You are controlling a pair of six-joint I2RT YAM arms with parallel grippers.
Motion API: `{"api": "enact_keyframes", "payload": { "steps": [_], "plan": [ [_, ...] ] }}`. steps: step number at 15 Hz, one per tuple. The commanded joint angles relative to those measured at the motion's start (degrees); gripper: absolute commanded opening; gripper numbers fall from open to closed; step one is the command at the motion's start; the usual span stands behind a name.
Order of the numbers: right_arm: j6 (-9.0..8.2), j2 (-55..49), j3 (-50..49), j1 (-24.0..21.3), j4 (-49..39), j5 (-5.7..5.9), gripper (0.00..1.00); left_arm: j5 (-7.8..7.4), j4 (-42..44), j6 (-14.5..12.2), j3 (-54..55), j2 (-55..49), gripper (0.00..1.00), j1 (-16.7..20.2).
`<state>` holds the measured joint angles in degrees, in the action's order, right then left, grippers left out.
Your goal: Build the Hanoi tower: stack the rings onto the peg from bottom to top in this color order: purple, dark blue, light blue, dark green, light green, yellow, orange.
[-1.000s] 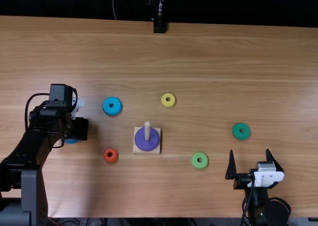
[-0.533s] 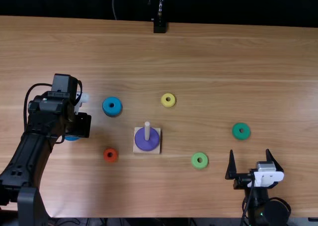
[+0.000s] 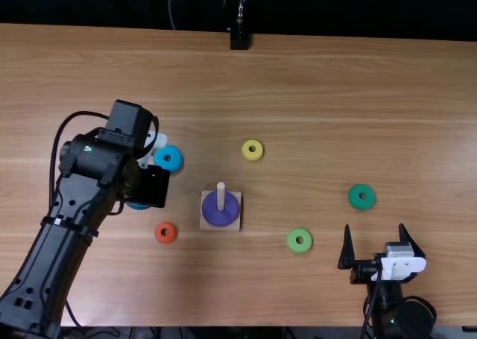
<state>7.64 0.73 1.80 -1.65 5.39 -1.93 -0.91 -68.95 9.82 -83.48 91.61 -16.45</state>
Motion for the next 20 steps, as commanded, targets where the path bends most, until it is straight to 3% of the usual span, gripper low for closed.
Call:
{"api": "enact_keyframes", "payload": {
  "steps": [1, 4, 8, 12, 15, 20],
  "plan": [
    [0.06, -0.73, -0.92, -0.11, 0.79, 0.67, 1.00, -3.00, -0.13, 4.94, -3.79, -1.79, 0.00, -2.19],
    [0.06, -0.73, -0.92, -0.11, 0.79, 0.77, 1.00, -2.36, -1.08, 8.42, -8.63, -1.00, 0.00, -5.44],
    [0.06, -0.73, -0.92, -0.20, 0.79, 0.67, 1.00, -0.99, -9.42, 8.32, -15.66, 2.52, 0.00, -7.55],
    [0.06, -0.73, -0.92, -0.11, 0.79, 0.67, 1.00, -0.89, -9.42, 8.42, -20.40, 6.56, 0.00, -11.33],
    [0.06, -0.73, -0.92, -0.11, 0.79, 0.77, 1.00, 0.80, -9.52, 8.42, -24.89, 9.81, 0.00, -13.70],
    [0.06, -0.73, -0.92, -0.11, 0.79, 0.67, 1.00, 0.91, -9.42, 8.53, -26.56, 12.27, 0.00, -16.16]
  ]
}}
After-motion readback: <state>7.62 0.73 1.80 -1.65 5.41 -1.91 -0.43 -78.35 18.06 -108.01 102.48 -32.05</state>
